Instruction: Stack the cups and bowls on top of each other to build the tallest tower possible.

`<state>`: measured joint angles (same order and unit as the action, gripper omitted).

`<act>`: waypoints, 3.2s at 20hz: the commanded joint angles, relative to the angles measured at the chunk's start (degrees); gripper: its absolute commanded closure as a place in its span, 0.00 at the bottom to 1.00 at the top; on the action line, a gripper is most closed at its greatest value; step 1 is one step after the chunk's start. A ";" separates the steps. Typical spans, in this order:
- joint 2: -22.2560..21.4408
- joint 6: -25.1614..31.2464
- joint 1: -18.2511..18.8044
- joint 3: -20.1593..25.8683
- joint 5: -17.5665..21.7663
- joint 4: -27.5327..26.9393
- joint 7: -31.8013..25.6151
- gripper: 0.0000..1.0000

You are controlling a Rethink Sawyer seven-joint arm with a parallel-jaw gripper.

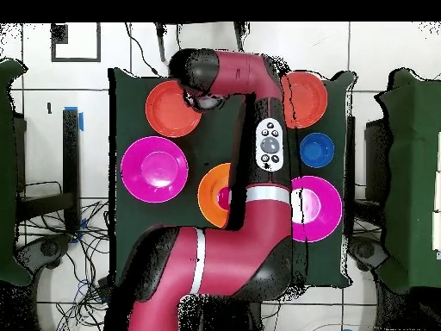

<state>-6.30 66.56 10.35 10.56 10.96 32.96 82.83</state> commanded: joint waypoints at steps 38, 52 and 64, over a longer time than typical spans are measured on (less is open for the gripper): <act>7.15 -1.46 -2.75 0.22 -0.12 -3.60 11.06 0.00; 7.09 -2.86 -3.13 -0.99 -1.92 -2.95 10.94 1.00; 7.09 -3.99 -3.85 -1.55 -4.57 -1.93 12.02 1.00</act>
<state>-0.08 66.56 8.11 7.24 6.01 27.40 85.01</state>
